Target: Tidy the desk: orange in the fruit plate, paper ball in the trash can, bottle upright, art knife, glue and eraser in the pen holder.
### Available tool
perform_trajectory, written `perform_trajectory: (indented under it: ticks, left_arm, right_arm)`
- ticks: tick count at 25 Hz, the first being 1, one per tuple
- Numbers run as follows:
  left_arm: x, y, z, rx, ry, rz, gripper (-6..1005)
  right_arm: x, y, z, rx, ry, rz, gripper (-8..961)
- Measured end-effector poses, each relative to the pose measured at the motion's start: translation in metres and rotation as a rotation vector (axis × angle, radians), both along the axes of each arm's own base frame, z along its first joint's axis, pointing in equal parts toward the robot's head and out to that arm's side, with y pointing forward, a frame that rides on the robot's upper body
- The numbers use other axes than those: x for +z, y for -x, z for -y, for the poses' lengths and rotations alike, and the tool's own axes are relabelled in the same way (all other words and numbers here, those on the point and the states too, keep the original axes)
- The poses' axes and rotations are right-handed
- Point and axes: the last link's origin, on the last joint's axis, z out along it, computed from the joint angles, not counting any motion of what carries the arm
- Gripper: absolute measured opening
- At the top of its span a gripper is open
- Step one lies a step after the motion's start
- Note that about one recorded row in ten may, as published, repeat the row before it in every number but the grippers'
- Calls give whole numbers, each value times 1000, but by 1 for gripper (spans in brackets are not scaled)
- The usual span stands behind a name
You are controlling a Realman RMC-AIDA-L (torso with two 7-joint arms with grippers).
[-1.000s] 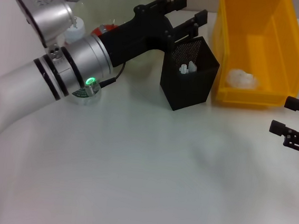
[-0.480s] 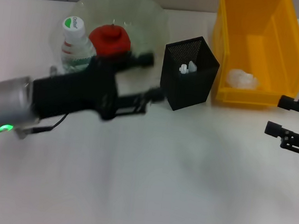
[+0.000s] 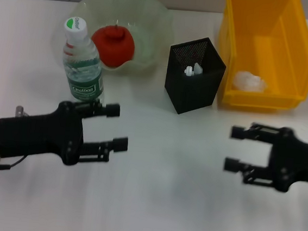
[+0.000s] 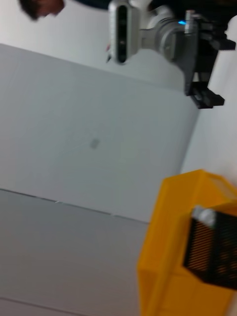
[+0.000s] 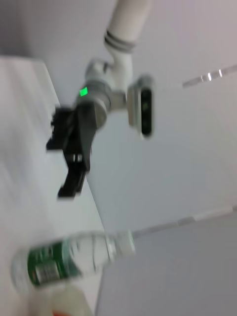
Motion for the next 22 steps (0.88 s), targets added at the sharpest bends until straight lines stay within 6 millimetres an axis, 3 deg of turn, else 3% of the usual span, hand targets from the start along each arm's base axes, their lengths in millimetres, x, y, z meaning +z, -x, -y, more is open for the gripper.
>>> perform_trajectory:
  ticks: [5,9,14,22]
  left_arm:
    - [2,5,3,-6,29,-29,779]
    - [2,7,6,-17,47,-44,779]
    - [4,9,6,-35,74,-73,780]
    - [6,9,7,-46,82,-83,780]
  right_arm:
    - [-20,12,3,39,83,11,721]
    - [-30,8,-2,2,57,50,739]
    - [-35,10,-2,41,44,50,813]
    - [-42,16,-2,67,73,50,811]
